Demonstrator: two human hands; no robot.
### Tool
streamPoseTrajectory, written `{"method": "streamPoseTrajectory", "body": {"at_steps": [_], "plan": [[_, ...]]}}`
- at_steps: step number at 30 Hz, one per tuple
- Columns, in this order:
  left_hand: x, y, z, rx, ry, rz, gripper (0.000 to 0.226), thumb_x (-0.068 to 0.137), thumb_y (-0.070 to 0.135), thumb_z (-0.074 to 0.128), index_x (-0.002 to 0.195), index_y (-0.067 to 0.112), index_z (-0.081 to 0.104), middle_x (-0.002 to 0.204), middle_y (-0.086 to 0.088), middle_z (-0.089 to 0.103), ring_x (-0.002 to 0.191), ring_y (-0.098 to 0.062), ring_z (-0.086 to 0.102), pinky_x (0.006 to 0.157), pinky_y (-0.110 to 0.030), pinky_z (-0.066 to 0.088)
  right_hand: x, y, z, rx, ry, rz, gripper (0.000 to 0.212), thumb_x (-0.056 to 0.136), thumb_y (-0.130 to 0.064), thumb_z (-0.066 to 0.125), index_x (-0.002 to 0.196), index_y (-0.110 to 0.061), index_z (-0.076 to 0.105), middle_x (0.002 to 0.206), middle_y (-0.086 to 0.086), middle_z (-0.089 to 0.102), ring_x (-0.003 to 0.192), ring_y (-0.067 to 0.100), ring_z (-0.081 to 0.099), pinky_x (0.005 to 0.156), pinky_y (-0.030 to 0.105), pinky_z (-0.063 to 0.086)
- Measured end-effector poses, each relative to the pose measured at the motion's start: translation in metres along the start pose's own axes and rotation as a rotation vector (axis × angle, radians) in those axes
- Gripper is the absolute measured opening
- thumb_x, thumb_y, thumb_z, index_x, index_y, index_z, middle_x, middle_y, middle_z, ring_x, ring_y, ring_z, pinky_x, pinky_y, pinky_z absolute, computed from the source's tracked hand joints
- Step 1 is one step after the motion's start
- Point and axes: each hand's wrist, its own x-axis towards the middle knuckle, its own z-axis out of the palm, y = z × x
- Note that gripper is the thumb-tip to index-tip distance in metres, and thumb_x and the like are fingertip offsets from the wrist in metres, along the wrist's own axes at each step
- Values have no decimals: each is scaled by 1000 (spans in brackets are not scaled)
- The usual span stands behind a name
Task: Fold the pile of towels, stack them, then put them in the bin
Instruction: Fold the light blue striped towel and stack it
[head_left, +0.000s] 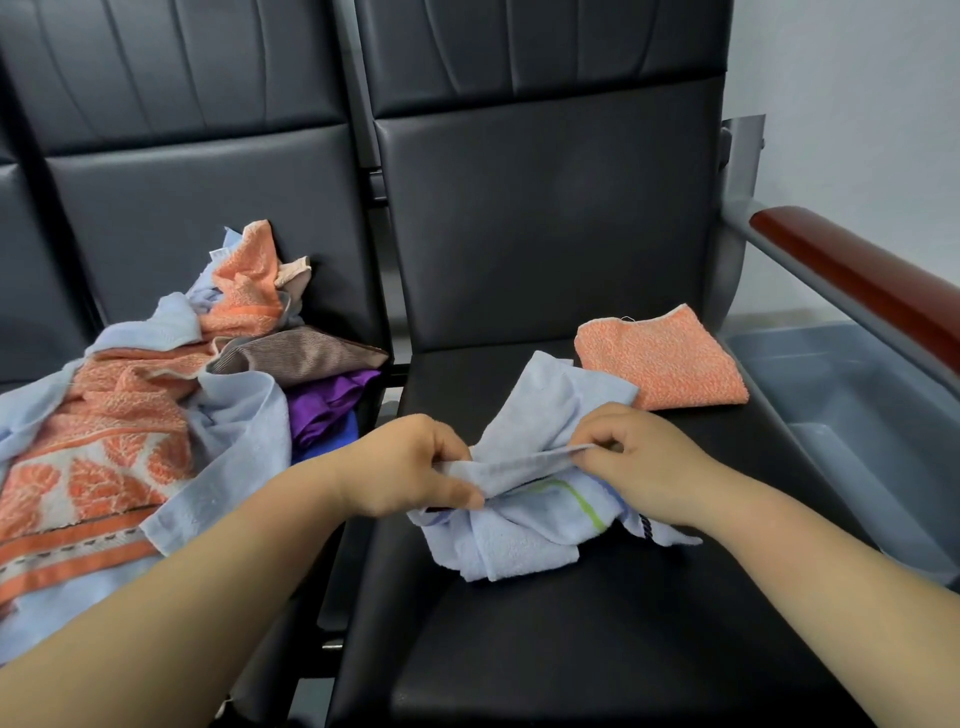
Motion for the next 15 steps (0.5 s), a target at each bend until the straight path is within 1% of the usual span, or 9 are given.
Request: {"method": "streamPoseTrajectory", "body": {"at_steps": [2,3,5,6,9,11,12,13,15], "plan": [[-1,1,-3,118,102,35,21,82,44,80,70,28,72,99,8,63,86,-8,64,80,-34,55,0,-4,-3,28,64,19,27,97,-30,66,72,-34,71,84,-13,67,77,6,61,76,30,50],[-2,2,-5,264,188,70,24,84,46,75,72,25,73,104,11,61,92,-12,61,82,-36,53,0,-6,-5,42,83,28,25,98,-32,66,74,-28,72,75,-15,66,68,6,58,69,27,48],[-2,7,-9,565,372,169,29,81,39,59,69,15,71,103,5,63,92,-24,56,78,-41,51,1,-8,-5,89,83,46,35,99,-31,65,67,-17,63,54,-15,51,52,5,43,56,23,36],[-2,9,-10,585,405,197,28,77,32,54,65,9,66,97,0,64,86,-27,56,72,-43,52,1,-9,-4,132,89,52,38,100,-30,63,65,-16,56,51,-14,44,49,4,38,54,22,32],[-3,18,-9,399,393,152,21,73,23,50,68,4,55,79,-5,60,69,-25,55,61,-46,49,1,-11,0,271,127,98,27,104,-29,58,79,-21,66,62,-14,53,59,4,45,59,24,37],[-3,20,-6,258,414,115,19,83,17,57,69,8,47,65,-3,50,58,-18,43,54,-39,39,0,-15,2,358,85,108,20,103,-33,59,88,-24,69,70,-9,59,67,9,51,65,29,41],[-4,22,-6,180,419,101,21,88,16,61,72,12,47,64,-1,48,58,-13,41,55,-35,38,-1,-17,1,393,21,99,19,99,-38,64,91,-22,69,74,-6,61,71,10,55,68,30,44],[-5,23,-8,105,419,100,20,90,18,65,76,17,51,66,0,53,60,-10,43,58,-32,42,-2,-16,0,405,-58,83,28,91,-45,71,94,-17,69,79,-1,64,76,12,58,72,34,46],[-7,24,-12,-4,394,123,11,92,24,67,84,24,59,79,-1,64,68,-6,53,70,-35,50,-4,-14,-3,250,-247,83,44,74,-53,82,93,-16,68,80,5,65,76,11,59,72,34,48]]}}
